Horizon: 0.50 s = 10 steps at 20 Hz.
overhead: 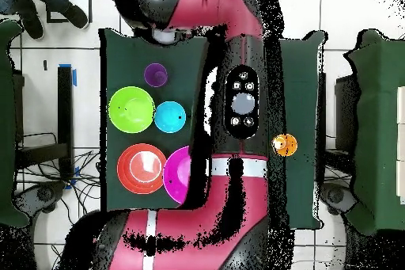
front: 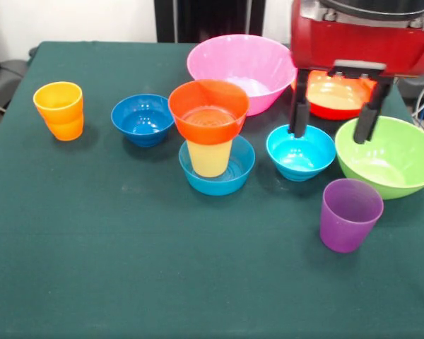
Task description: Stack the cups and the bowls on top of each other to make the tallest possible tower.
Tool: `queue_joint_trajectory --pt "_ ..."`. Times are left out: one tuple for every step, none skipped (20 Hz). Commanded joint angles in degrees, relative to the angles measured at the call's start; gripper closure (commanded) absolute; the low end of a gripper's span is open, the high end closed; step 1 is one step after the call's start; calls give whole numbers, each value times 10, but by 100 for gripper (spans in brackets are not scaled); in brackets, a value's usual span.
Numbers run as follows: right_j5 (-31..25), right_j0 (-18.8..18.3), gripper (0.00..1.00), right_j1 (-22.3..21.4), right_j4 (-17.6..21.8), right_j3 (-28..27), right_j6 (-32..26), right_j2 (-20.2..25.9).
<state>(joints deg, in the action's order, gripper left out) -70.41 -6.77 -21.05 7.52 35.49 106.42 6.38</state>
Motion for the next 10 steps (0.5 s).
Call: queue_joint_trajectory --pt "64 26 0 -14 0 91 158 -18" --pt "79 29 0 -20 -3 108 164 -21" --pt "91 31 0 -24 -6 123 172 -24" --pt "101 34 0 -29 -9 135 179 -29" --pt "101 36 0 -29 -10 136 182 -34" --pt "112 39 0 -31 -11 143 189 -39" --pt "123 42 0 -34 -11 151 196 -44" --pt "133 43 0 -36 -12 160 203 -48" --pt "143 45 0 -38 -14 170 210 -51" --pt "158 47 0 -40 -12 179 215 -54"
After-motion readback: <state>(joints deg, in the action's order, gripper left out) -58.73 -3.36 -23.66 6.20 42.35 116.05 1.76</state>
